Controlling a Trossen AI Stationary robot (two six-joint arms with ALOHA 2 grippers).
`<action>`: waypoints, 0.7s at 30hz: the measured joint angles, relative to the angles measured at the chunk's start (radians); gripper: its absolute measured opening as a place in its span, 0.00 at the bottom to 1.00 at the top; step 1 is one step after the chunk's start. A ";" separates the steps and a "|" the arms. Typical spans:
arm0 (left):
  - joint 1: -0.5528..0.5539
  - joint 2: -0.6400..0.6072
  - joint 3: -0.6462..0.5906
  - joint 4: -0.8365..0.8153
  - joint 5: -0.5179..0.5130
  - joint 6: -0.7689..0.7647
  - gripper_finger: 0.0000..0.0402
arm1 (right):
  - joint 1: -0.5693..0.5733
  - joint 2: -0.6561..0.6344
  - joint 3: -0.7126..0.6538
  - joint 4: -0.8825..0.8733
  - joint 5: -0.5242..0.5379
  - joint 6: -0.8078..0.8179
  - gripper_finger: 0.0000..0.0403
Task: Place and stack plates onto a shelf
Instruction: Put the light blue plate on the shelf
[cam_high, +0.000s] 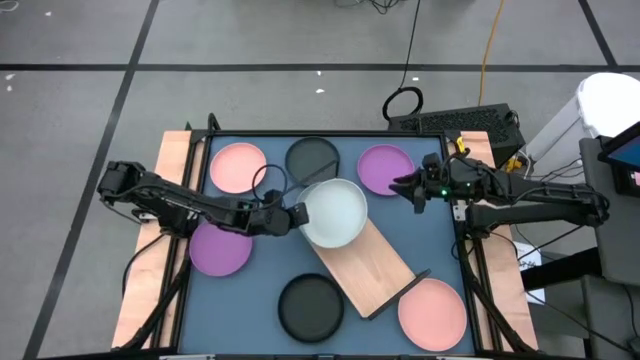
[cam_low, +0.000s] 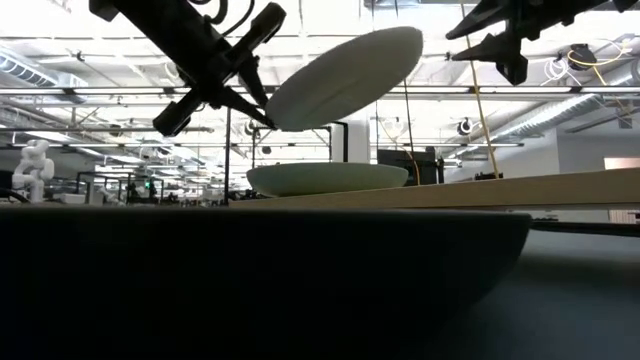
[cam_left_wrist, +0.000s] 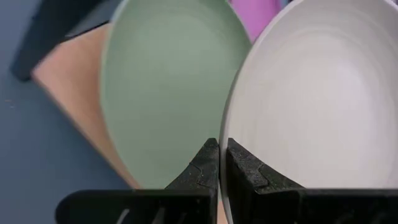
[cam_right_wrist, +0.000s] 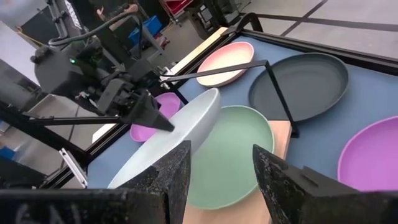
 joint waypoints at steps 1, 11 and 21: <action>-0.003 0.000 0.000 0.013 0.000 0.005 0.03 | -0.001 0.000 0.000 -0.002 0.000 0.001 0.39; -0.018 0.000 0.000 0.154 0.001 0.153 0.03 | -0.001 0.000 0.000 -0.026 -0.003 0.029 0.39; -0.021 0.000 0.000 0.178 0.051 0.203 0.03 | 0.000 0.000 0.000 -0.047 -0.004 0.034 0.39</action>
